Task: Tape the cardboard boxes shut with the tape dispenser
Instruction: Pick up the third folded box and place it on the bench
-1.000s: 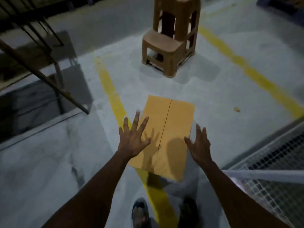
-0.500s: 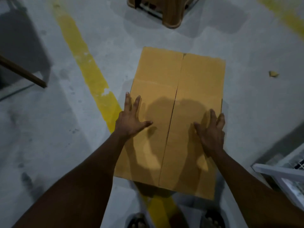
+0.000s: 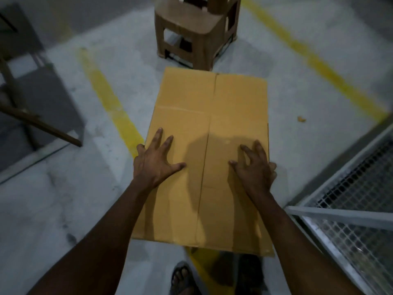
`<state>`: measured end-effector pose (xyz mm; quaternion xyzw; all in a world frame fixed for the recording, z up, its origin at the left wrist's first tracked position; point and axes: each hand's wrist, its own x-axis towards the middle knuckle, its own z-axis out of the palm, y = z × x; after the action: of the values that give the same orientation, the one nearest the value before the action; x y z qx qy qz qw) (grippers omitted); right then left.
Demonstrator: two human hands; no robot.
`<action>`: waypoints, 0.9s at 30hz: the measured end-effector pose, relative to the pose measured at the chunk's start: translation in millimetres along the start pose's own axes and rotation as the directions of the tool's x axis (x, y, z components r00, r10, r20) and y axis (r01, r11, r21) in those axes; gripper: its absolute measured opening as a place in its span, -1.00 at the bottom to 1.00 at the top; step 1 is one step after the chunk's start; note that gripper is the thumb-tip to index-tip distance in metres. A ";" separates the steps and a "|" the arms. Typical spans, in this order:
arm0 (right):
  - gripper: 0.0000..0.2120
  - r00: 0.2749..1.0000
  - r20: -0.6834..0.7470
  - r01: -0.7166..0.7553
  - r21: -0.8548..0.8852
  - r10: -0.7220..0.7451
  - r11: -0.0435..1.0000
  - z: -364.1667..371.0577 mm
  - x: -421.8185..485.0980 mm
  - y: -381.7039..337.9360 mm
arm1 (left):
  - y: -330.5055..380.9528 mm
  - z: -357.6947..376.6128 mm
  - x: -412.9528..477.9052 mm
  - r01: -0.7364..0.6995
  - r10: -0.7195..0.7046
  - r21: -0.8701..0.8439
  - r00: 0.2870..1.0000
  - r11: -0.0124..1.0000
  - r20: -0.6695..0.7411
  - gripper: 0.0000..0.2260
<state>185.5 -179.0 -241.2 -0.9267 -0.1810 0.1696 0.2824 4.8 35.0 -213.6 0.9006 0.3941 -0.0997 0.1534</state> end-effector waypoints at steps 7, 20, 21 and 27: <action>-0.45 0.992 -0.114 0.036 -0.129 -0.051 0.991 -247.2 -63.7 -168.5 | 72.0 -270.6 -91.9 -0.048 0.049 0.009 0.986 0.999 -0.160 -0.15; -0.43 0.900 -0.431 0.059 -0.040 -0.071 0.997 -642.4 -176.9 -193.8 | 320.7 -535.7 -279.6 -0.266 0.257 0.033 0.883 0.963 -0.393 -0.17; -0.43 0.893 -0.444 0.058 -0.041 -0.070 0.997 -665.4 -184.0 -181.3 | 341.7 -537.5 -293.3 -0.280 0.269 0.028 0.880 0.959 -0.392 -0.17; -0.43 0.904 -0.428 0.004 -0.042 -0.021 0.999 -772.7 -215.5 -76.1 | 465.3 -513.8 -365.1 -0.378 0.350 -0.006 0.864 0.926 -0.361 -0.22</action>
<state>300.2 -570.1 454.0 -0.9455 -0.1240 -0.0432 0.2979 135.1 -329.5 467.6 0.9553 0.2417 0.1095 0.1307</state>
